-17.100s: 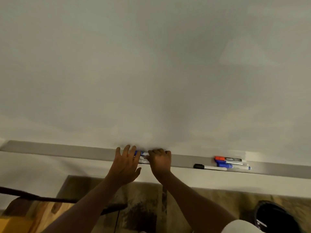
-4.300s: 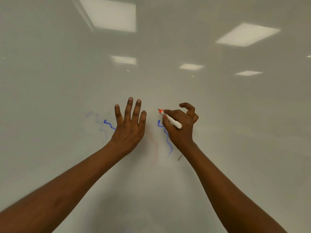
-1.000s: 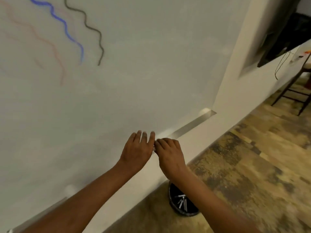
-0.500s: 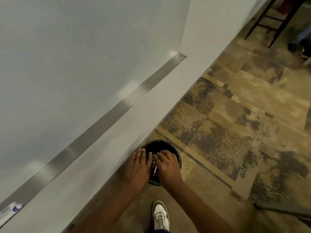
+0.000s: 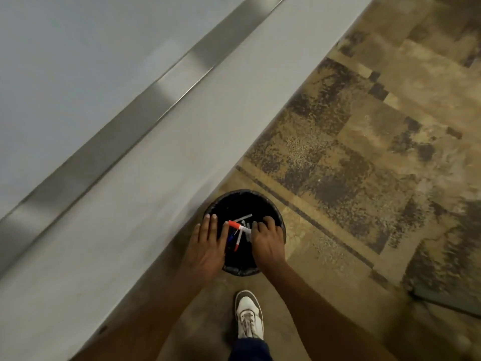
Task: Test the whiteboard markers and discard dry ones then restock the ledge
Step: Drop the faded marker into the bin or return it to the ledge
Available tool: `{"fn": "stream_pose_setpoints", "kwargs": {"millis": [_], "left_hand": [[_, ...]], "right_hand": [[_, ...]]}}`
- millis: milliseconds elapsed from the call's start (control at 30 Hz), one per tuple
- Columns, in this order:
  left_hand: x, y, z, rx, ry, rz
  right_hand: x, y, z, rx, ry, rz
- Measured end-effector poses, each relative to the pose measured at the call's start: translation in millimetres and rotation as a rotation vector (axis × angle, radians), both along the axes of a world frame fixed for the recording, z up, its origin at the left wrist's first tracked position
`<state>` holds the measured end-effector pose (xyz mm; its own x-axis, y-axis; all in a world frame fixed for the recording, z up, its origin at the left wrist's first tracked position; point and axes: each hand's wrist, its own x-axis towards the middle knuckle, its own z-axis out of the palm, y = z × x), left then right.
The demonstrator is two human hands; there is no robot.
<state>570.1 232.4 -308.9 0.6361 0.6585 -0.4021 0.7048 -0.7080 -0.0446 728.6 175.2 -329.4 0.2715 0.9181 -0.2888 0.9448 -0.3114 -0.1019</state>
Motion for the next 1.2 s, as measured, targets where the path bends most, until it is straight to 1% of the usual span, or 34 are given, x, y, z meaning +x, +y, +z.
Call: {"fn": "stream_pose_setpoints", "kwargs": {"millis": [133,267,367,500,567,700,800,933,1067,1200], "left_hand": [[0,5,-13,-0.037,0.016,0.075],[-14,0,1,0.013,-0.029,0.053],[-21,-4,31,0.058,-0.093,-0.005],[-19,-7,95,0.263,-0.265,-0.094],[-24,-10,128,0.336,-0.298,-0.088],[-49,-7,196,0.424,-0.332,0.098],[-85,-10,239,0.47,-0.26,0.198],[-146,-29,289,0.487,-0.185,0.391],[-217,-62,319,0.513,-0.13,0.548],[-288,-105,329,0.503,-0.134,0.698]], "right_hand": [[14,6,-25,-0.082,-0.022,0.036],[24,-4,-19,-0.044,0.0,0.0],[17,-8,14,0.043,0.065,0.028],[-3,-6,84,0.188,0.108,0.099],[-17,0,124,0.278,0.147,0.155],[-54,18,200,0.391,0.167,0.279],[-95,30,247,0.506,0.2,0.398],[-158,38,288,0.533,0.234,0.513],[-225,27,320,0.53,0.245,0.688],[-285,9,339,0.553,0.219,0.855]]}}
